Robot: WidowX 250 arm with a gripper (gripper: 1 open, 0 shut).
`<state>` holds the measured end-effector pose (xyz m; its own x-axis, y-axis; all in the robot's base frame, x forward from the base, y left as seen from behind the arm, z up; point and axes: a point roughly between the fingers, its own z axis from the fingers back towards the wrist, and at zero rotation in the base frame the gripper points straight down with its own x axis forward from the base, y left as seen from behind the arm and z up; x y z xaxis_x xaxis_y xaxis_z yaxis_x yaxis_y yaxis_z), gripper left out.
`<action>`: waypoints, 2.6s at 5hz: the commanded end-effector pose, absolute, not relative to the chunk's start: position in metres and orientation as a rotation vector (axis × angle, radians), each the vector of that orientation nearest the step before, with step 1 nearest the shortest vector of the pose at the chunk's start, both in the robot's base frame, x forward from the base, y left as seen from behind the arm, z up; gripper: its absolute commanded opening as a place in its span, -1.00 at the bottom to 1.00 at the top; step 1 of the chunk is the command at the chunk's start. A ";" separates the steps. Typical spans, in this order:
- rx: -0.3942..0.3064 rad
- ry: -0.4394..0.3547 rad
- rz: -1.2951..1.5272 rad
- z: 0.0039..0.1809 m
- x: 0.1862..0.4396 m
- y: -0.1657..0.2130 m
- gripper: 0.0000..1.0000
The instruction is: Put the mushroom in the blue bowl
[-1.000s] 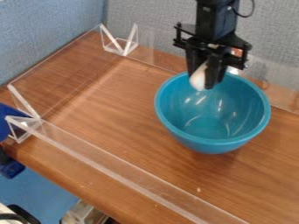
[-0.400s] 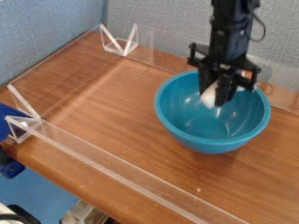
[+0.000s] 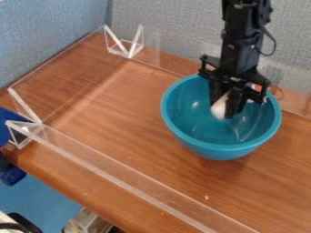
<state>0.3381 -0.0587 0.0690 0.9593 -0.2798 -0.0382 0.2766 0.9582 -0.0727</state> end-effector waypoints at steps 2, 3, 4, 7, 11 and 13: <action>-0.060 -0.020 -0.276 0.088 0.353 -0.056 1.00; -0.053 -0.016 -0.275 0.086 0.355 -0.055 -1.00; -0.050 -0.021 -0.281 0.090 0.355 -0.054 -1.00; -0.042 -0.068 -0.295 0.117 0.357 -0.052 -1.00; -0.022 -0.133 -0.315 0.140 0.368 -0.050 -1.00; -0.014 -0.135 -0.323 0.135 0.377 -0.048 -1.00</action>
<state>0.3675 -0.0528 0.1063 0.9469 -0.3183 0.0449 0.3192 0.9476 -0.0136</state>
